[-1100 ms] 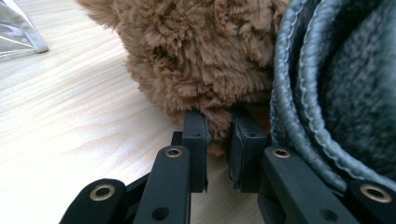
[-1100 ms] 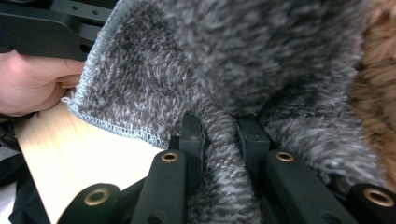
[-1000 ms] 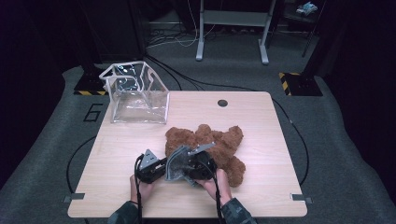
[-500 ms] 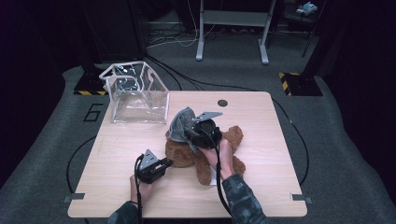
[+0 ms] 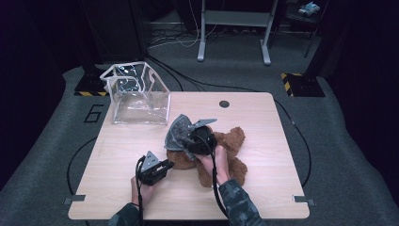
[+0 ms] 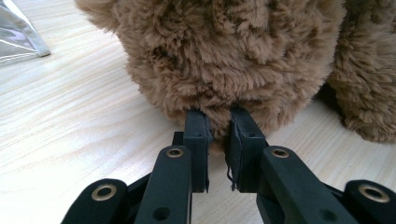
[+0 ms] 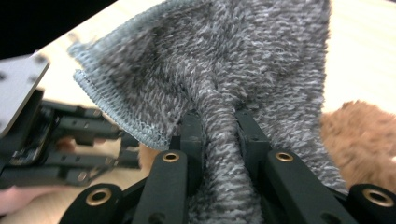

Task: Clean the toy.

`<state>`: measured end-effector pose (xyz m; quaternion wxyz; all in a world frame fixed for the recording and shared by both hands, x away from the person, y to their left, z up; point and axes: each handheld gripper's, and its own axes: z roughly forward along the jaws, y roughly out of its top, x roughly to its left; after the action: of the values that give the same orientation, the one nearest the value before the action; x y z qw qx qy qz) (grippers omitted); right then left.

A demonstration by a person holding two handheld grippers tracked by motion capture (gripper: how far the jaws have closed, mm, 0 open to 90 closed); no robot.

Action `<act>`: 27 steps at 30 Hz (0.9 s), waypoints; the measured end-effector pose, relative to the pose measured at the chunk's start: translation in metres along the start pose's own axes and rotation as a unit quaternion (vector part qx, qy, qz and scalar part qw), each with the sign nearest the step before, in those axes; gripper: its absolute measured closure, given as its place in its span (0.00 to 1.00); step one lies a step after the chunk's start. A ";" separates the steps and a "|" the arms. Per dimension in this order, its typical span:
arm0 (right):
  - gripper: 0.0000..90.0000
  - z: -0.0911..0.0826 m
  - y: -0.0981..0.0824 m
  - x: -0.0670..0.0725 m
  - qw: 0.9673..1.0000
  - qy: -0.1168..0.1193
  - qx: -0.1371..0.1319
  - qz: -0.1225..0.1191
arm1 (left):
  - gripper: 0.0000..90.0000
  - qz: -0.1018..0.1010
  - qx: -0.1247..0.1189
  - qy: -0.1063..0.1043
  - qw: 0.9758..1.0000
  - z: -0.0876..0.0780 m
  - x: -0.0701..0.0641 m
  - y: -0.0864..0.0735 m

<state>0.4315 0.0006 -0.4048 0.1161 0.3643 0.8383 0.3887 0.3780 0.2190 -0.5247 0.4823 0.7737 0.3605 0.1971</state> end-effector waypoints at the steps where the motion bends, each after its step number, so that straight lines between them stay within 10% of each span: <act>1: 0.85 0.000 -0.002 0.001 1.000 0.002 0.000 0.000 | 0.88 0.004 0.001 0.001 1.000 0.000 0.001 0.000; 16: 0.86 0.026 -0.067 0.028 0.996 0.046 0.070 0.038 | 0.88 -0.002 -0.002 0.004 1.000 0.000 0.000 0.000; 27: 0.85 0.008 -0.070 0.025 0.996 0.057 0.060 0.045 | 0.88 -0.002 -0.004 0.000 1.000 -0.001 0.002 0.000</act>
<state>0.3806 -0.0077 -0.4593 0.0281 0.3854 0.8481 0.3624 0.3786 0.2209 -0.5242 0.4861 0.7711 0.3607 0.1975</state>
